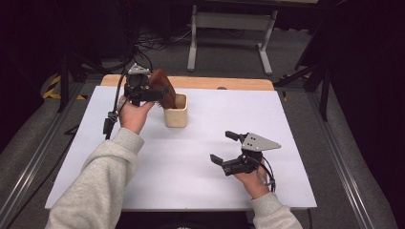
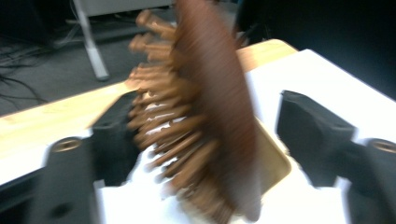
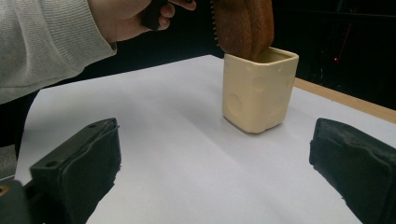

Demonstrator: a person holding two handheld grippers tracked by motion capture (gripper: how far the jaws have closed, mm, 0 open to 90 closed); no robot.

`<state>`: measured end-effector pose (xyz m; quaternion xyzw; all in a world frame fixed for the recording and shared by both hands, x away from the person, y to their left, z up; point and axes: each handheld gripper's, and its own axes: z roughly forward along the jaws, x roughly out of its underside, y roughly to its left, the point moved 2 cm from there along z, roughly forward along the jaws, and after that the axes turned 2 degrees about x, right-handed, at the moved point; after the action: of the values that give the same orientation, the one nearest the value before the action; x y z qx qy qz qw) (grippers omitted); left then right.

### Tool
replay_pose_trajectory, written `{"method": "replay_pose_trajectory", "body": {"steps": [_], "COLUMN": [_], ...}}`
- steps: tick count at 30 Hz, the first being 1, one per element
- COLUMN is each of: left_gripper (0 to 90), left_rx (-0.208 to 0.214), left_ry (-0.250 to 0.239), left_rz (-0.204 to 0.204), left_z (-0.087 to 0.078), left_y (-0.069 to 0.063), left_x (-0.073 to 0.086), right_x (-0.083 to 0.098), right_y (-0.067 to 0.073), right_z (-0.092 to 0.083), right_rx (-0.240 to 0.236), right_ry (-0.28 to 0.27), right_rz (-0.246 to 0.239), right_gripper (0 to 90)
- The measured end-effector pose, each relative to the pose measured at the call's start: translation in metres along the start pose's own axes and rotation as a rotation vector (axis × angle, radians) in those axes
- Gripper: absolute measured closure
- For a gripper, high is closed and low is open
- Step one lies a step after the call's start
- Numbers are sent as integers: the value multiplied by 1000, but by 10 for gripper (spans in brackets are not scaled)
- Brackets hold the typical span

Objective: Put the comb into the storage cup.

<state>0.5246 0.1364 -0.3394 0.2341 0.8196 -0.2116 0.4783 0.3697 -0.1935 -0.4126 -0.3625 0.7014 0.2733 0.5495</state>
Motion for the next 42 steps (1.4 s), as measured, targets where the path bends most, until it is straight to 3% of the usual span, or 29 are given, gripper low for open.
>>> {"method": "replay_pose_trajectory", "body": {"steps": [2,3,5,9,15,16,18,24,32,42], "left_gripper": [173,102,57,15,6,5,5,5,5,4], "left_rx": [-6,-6,-15,-16,15,41,61,106,146,201], "left_ry": [-6,-30,-50,-83,-127,-128,-141,-193,-191,-175], "left_rz": [5,10,14,42,128,156,168,169,168,162], "left_z": [-3,-9,-17,-29,-57,-65,-75,-100,-119,-128], "left_y": [1,3,2,1,-3,-5,-6,-9,-11,-10], "left_x": [0,-1,-2,-3,3,7,12,31,56,92], "right_x": [0,0,0,-1,-5,-6,-8,-10,-11,-9], "right_y": [0,0,0,-1,-1,-2,-2,-5,-9,-14], "right_z": [0,0,0,-1,-4,-6,-7,-12,-17,-24], "right_rx": [1,2,1,8,6,10,19,36,48,53], "right_ry": [0,1,1,-2,2,-4,1,-4,0,18], "right_rz": [0,1,-1,0,5,-8,-20,-21,-22,-15], "right_gripper": [26,26,26,25,31,30,29,26,24,20]}}
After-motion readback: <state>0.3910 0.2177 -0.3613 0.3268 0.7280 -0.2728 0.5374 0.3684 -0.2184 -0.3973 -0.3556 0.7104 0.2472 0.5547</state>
